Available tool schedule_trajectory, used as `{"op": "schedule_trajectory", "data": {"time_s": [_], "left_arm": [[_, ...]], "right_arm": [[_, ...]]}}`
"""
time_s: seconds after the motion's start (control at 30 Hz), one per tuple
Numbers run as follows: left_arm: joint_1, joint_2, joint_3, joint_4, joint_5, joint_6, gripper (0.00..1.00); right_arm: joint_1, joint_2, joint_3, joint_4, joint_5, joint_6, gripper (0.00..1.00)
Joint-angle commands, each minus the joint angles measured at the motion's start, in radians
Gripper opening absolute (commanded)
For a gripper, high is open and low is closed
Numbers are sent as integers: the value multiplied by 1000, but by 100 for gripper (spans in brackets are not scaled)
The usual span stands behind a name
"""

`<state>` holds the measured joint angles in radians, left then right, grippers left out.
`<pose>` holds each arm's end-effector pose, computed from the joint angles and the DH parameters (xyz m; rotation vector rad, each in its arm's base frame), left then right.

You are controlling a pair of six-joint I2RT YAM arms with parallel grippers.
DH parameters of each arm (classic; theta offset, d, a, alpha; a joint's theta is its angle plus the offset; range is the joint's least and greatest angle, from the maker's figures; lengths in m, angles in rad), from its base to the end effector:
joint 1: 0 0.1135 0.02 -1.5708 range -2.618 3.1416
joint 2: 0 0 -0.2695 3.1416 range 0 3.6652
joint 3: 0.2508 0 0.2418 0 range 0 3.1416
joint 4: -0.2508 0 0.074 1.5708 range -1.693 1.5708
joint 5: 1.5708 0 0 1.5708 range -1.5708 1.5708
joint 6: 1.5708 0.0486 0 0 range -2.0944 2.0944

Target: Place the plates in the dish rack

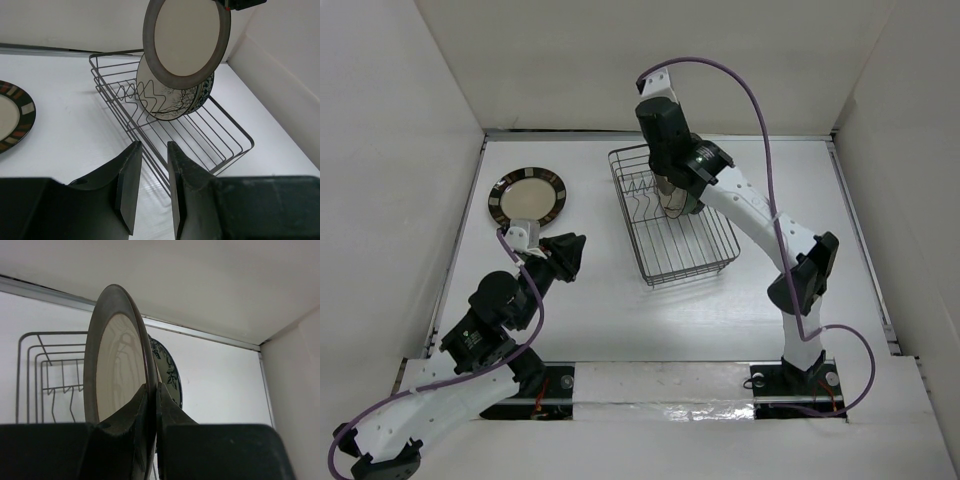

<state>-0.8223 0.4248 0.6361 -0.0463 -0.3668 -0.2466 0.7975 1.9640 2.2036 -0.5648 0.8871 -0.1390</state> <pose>0.0867 -0.0677 0.3520 0.1045 1.4424 -0.6238 0.3313 0.2855 0.4429 -0.2486 1.7714 -0.3681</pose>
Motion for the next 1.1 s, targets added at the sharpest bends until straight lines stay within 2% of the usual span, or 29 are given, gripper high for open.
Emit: {"op": "schedule_trajectory", "data": {"time_s": [0.0, 0.53, 0.73, 1.07], "left_arm": [[5, 5, 25, 37, 2, -3, 24], [5, -3, 24, 17, -4, -5, 25], [5, 5, 25, 22, 6, -2, 25], [5, 6, 23, 29, -12, 1, 25]], "right_arm": [[11, -31, 7, 227, 108, -80, 0], [2, 78, -45, 309, 89, -151, 0], [-9, 67, -91, 339, 75, -163, 0], [-18, 3, -327, 422, -46, -67, 0]]}}
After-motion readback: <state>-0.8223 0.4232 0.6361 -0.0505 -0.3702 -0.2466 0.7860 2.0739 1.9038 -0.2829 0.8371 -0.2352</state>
